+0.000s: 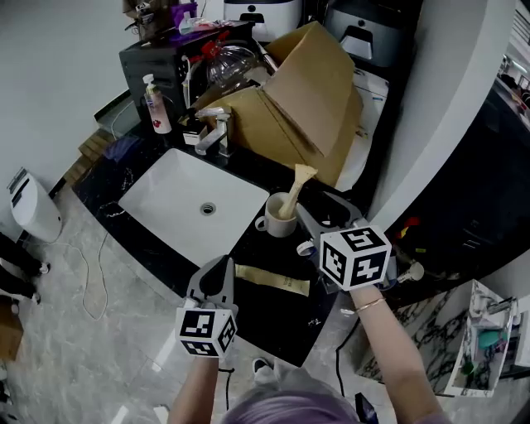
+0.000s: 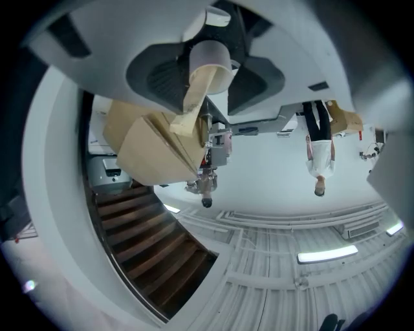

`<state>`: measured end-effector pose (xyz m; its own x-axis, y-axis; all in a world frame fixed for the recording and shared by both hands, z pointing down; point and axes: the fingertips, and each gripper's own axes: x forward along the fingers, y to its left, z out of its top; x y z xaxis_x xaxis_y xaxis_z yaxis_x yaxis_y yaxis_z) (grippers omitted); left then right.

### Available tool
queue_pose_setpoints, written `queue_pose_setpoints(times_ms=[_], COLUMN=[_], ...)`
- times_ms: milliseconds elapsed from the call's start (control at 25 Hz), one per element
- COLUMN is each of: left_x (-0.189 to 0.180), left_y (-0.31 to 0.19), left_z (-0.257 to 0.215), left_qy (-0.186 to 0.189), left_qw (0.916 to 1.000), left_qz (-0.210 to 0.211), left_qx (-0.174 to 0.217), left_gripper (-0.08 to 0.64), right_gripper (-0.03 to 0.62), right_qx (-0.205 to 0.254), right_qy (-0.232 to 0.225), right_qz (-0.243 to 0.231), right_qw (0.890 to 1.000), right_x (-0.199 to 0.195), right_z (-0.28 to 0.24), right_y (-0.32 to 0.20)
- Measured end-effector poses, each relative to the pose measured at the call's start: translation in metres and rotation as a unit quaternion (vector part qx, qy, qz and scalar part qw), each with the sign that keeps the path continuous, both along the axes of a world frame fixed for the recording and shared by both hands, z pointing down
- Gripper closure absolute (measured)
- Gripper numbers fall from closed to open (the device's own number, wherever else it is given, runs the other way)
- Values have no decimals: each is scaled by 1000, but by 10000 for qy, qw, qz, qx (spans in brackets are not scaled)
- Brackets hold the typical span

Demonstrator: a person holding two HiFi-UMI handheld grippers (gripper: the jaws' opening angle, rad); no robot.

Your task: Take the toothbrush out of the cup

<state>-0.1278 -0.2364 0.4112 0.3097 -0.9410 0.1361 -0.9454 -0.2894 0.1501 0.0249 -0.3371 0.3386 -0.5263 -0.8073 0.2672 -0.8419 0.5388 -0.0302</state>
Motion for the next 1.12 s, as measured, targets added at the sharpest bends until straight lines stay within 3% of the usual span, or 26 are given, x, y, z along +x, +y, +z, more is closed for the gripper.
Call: queue_pose_setpoints(times_ms=[360, 760, 1120], left_x=[19, 15, 7], left_y=[-35, -54, -56], left_z=[-9, -4, -1], left_qy=[39, 70, 52], left_qw=[9997, 9998, 10000], left_qz=[209, 147, 14], left_qx=[96, 72, 50], left_gripper=[560, 560, 560], right_gripper=[357, 344, 404], right_qx=[-360, -573, -444], right_qy=[-63, -40, 108], right_qz=[96, 65, -3], right_qw=[9993, 9983, 9990], right_x=[4, -10, -18], right_z=[10, 27, 28], right_y=[-36, -63, -69])
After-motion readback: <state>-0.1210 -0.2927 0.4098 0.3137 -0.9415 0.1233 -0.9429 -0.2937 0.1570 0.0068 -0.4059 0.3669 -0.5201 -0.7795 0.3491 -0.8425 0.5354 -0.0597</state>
